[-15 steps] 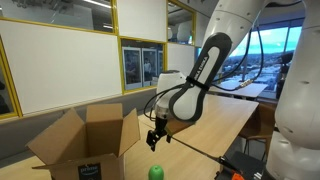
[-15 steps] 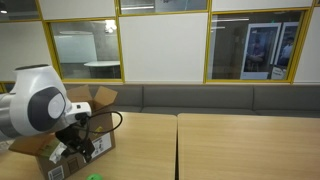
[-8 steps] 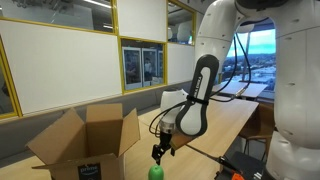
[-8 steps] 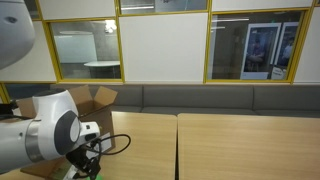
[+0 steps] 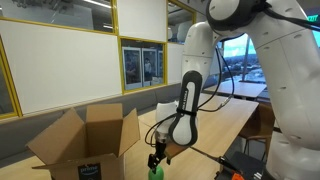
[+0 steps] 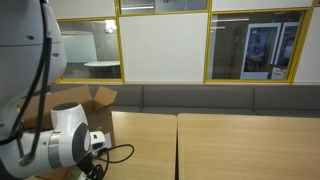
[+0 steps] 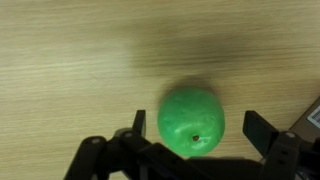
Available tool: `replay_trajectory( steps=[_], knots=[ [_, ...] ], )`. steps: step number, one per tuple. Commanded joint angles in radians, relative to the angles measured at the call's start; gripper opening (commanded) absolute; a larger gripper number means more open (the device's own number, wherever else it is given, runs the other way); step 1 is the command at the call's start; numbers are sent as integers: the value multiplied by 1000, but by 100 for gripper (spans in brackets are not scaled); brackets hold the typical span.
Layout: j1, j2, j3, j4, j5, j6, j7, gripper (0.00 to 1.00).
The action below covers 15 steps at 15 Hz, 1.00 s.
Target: Pick up the objects from the table and put them in the box.
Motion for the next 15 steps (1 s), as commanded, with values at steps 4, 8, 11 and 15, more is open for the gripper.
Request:
replay_trajectory(
  steps=[4, 8, 11, 15],
  knots=[
    [58, 169, -35, 139, -2, 49, 9, 100],
    [124, 221, -70, 181, 146, 58, -119, 100],
    [144, 260, -73, 207, 255, 61, -205, 100],
    [162, 276, -76, 217, 340, 60, -276, 74]
  ],
)
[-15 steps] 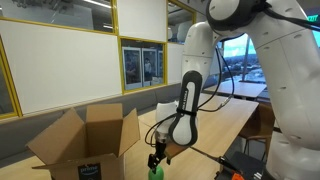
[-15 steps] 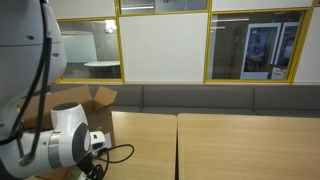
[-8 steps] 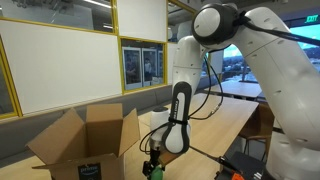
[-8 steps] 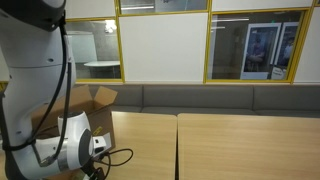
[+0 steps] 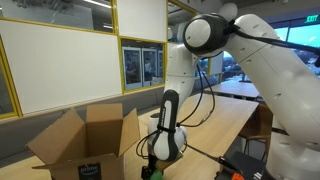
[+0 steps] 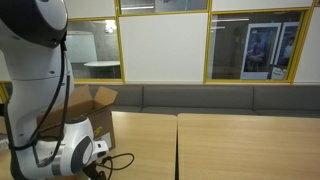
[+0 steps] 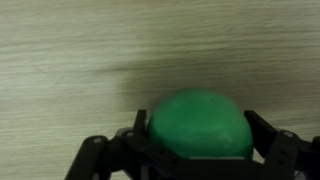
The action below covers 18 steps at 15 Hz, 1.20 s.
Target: Pick up the objects from the table and put them in the box.
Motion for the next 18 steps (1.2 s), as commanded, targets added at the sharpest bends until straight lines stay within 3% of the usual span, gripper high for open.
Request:
replay_trajectory(
  steps=[1, 2, 7, 11, 13, 17, 18],
  knots=[
    [32, 13, -22, 15, 71, 25, -67, 68],
    [37, 5, -26, 11, 82, 25, -74, 62],
    [87, -63, -80, -31, 108, 10, -82, 62],
    [189, -181, -201, -93, 110, -21, -59, 62],
    [285, -258, -306, -134, 97, -36, -39, 62],
    [535, -373, -615, -179, 24, -46, 16, 62],
    [587, -396, -693, -179, -41, -45, 67, 62]
  ],
)
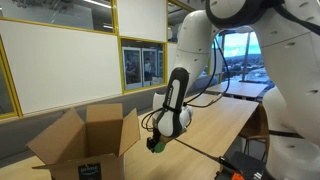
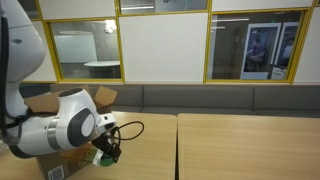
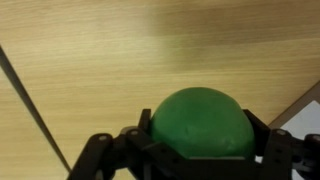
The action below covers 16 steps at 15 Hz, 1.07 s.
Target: Pick up the objects from the table and put them in the box.
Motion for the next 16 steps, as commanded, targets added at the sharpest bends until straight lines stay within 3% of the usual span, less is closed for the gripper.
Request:
replay_trajectory(
  steps=[1, 4, 8, 12, 16],
  knots=[
    [211, -102, -275, -27, -143, -13, 124, 62],
    [395, -109, -512, 18, -274, -26, 239, 62],
    [694, -105, -826, 73, -388, -70, 373, 62],
    [1001, -78, -1074, 123, -421, -132, 468, 62],
    [1312, -37, -1288, 155, -379, -201, 499, 62]
  ],
)
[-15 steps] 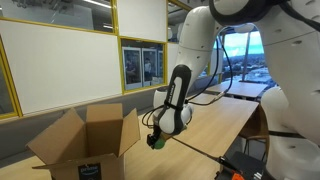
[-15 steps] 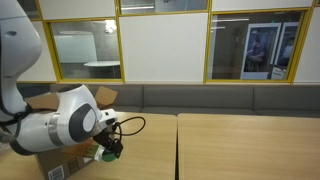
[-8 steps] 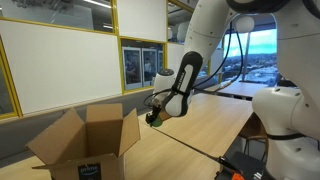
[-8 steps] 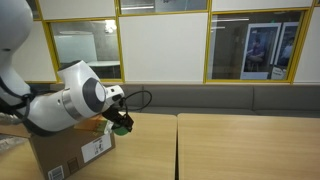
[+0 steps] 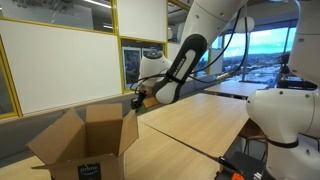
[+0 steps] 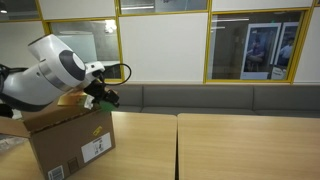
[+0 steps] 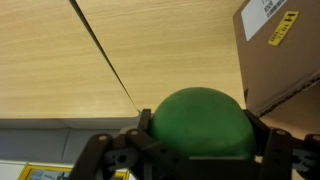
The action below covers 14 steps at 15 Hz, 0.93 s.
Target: Pick up the objects from the table and put them in the box.
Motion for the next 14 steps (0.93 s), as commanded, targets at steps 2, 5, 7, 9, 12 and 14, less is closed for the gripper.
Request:
replay_trajectory(
  steps=[2, 5, 7, 9, 12, 14],
  knots=[
    [346, 65, -242, 34, 47, -70, 45, 62],
    [520, 86, -341, 30, 107, -83, 37, 62],
    [608, 86, -386, 26, 145, -87, 26, 62],
    [676, 68, -416, 16, 177, -71, 17, 62],
    [731, 18, -428, 6, 203, -32, 7, 62],
    [693, -25, -370, 11, 209, -2, 4, 62]
  ],
)
